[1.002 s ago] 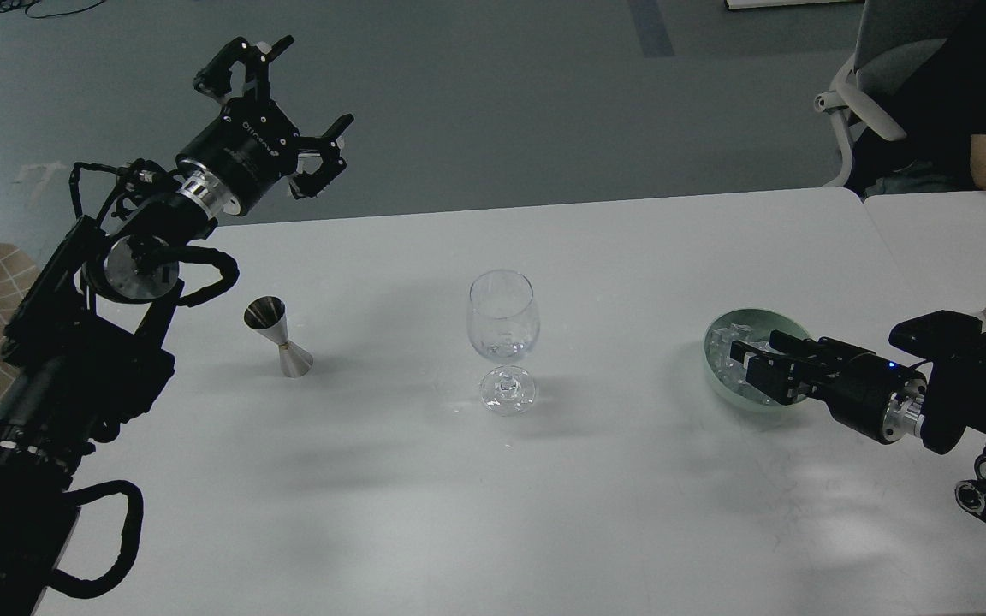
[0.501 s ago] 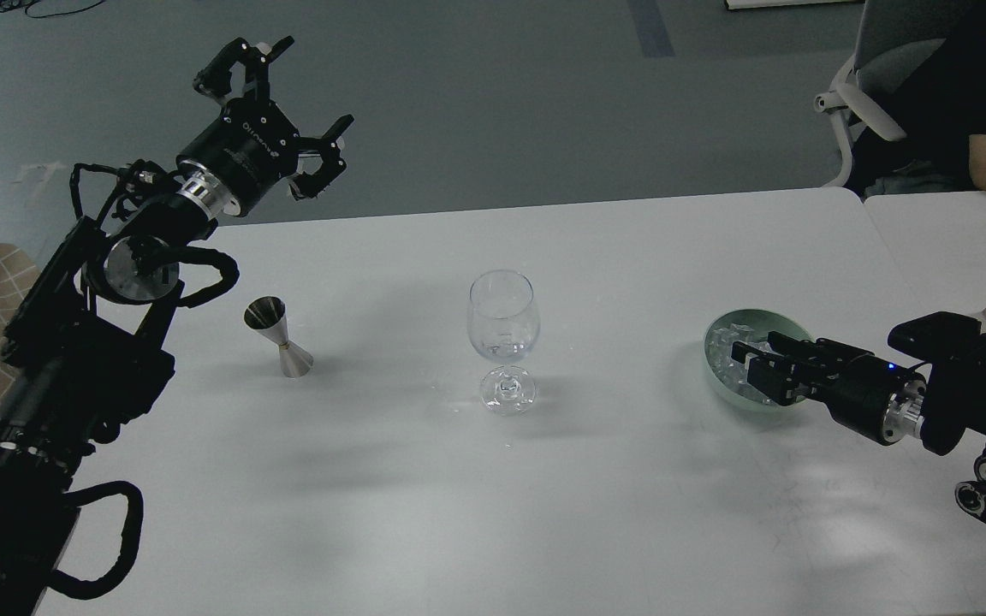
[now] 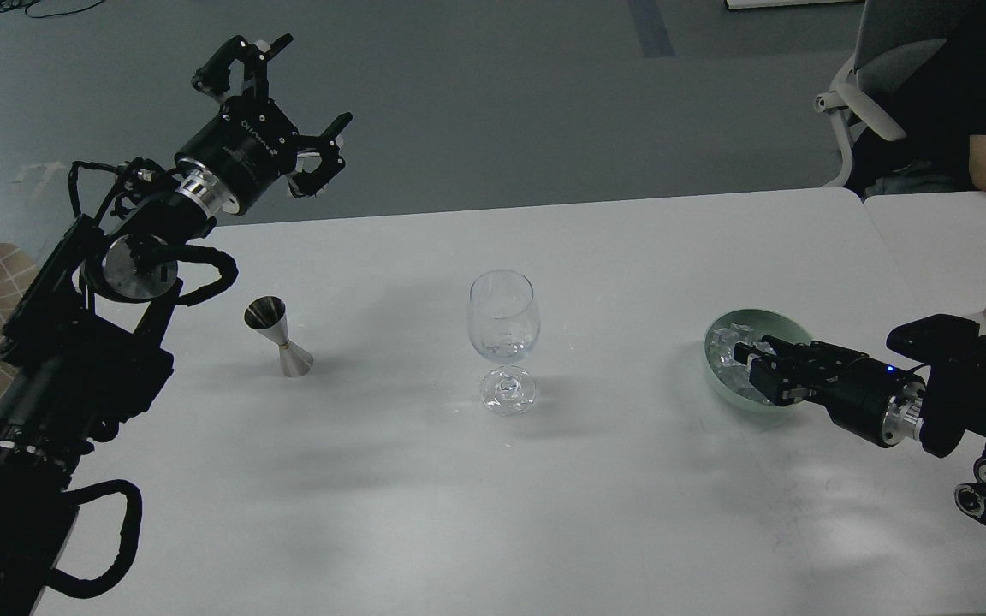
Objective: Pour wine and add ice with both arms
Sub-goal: 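Grasp an ice cube in the bowl with the right gripper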
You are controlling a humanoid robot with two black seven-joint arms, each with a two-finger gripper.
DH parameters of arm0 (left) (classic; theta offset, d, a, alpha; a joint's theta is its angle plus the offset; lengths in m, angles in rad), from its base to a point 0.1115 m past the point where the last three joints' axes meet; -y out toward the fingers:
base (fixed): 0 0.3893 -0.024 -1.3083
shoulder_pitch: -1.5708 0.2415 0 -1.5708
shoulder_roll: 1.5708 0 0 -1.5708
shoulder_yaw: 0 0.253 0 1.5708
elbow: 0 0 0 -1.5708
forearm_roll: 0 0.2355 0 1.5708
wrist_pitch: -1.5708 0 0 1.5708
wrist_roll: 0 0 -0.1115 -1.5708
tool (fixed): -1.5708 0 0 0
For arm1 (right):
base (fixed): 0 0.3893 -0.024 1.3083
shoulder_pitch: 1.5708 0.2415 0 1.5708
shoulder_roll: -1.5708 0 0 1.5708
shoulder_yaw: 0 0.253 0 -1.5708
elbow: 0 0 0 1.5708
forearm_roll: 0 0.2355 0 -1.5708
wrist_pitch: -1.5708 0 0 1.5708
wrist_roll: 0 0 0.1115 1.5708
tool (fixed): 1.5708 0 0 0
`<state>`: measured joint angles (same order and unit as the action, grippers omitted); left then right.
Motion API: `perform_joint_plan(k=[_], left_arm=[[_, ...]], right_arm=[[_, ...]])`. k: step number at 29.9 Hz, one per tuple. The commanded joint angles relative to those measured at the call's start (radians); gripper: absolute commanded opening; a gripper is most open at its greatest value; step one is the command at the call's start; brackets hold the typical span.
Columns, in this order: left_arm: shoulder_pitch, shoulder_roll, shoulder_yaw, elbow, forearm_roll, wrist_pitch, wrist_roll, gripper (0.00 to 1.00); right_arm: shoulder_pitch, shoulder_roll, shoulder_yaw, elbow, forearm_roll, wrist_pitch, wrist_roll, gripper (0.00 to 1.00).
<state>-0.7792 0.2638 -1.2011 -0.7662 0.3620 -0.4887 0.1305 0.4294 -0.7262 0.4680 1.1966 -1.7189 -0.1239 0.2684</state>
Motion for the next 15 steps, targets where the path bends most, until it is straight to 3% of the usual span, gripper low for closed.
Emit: perform_joint_plan(k=[1,8,12,15], left_arm=[[0.0,0.0,0.0,-0.001,0.0,0.0,0.0,0.98],[0.0,-0.001,0.0,-0.001,0.0,0.0,0.0,0.98],[0.0,-0.001,0.0,-0.001,0.0,0.0,0.0,0.98],[0.0,-0.001,0.0,-0.001,0.0,0.0,0.0,0.98]], right_arm=[[0.002,-0.002,0.0,0.001,0.002,0.0,0.0,0.32],[0.002,-0.01,0.0,0.006,0.004,0.0,0.002,0.23],[0.003,-0.028,0.001,0.014,0.005,0.0,0.002,0.09],[0.006,-0.048,0.005,0.027,0.007,0.0,0.002,0.08]])
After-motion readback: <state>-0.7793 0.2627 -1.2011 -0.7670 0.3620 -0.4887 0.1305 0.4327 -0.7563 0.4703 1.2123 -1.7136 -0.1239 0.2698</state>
